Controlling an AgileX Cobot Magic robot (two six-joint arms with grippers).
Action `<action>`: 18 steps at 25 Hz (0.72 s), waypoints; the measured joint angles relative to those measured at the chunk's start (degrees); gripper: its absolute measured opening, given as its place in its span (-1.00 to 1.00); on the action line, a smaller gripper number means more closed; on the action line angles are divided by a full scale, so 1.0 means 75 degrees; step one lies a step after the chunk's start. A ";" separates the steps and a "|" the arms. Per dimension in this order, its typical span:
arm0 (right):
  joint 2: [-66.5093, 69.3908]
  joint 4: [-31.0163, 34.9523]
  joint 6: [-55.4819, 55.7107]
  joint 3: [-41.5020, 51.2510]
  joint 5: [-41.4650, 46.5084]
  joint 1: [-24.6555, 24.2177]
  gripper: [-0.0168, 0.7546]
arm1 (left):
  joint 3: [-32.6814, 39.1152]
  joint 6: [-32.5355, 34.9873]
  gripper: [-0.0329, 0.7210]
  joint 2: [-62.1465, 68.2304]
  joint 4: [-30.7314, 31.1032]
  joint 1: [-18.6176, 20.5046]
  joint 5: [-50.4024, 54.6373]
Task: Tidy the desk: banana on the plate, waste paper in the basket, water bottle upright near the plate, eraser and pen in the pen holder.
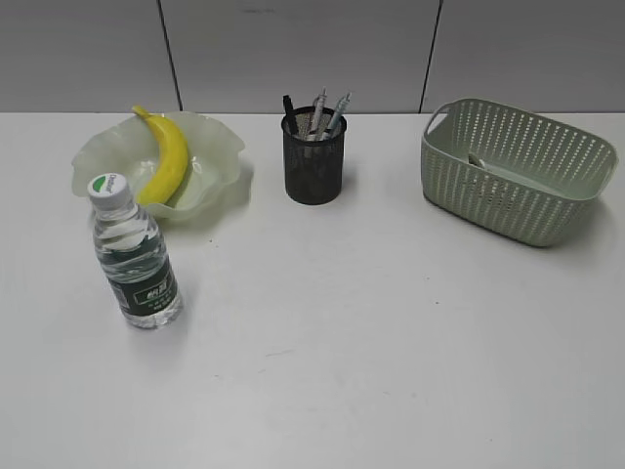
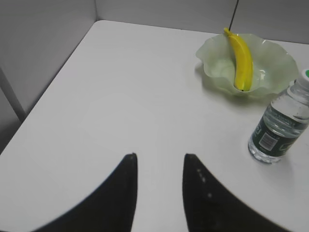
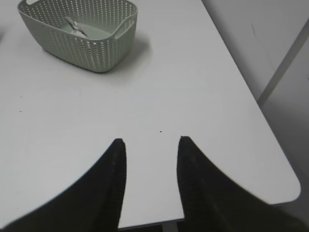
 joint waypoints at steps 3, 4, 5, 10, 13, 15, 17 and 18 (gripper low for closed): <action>0.0000 0.0454 -0.0009 0.0000 0.0000 0.0000 -0.19 | 0.0000 0.0000 -0.28 0.0000 0.0000 0.0000 0.0000; 0.0000 0.0578 -0.0032 0.0000 0.0000 0.0000 -0.19 | 0.0000 0.0000 -0.28 0.0000 0.0000 0.0000 0.0000; 0.0000 0.0645 -0.0043 0.0000 0.0000 0.0000 -0.19 | 0.0000 0.0000 -0.28 0.0000 0.0000 0.0000 0.0000; 0.0000 0.0749 -0.0085 0.0000 0.0000 0.0000 -0.19 | 0.0000 0.0000 -0.28 0.0000 0.0000 0.0000 0.0000; 0.0000 0.0727 -0.0085 0.0000 0.0000 0.0000 -0.19 | 0.0000 0.0000 -0.28 0.0000 0.0000 0.0000 0.0000; 0.0000 0.0735 -0.0089 0.0000 0.0000 0.0000 -0.19 | 0.0000 0.0000 -0.28 0.0000 0.0000 0.0000 0.0000; 0.0000 0.0753 -0.0089 0.0000 0.0000 0.0000 -0.19 | 0.0000 0.0000 -0.28 0.0000 0.0000 0.0000 0.0000; 0.0000 0.0760 -0.0089 0.0000 0.0000 0.0000 -0.19 | 0.0000 0.0000 -0.28 0.0000 0.0000 0.0000 0.0000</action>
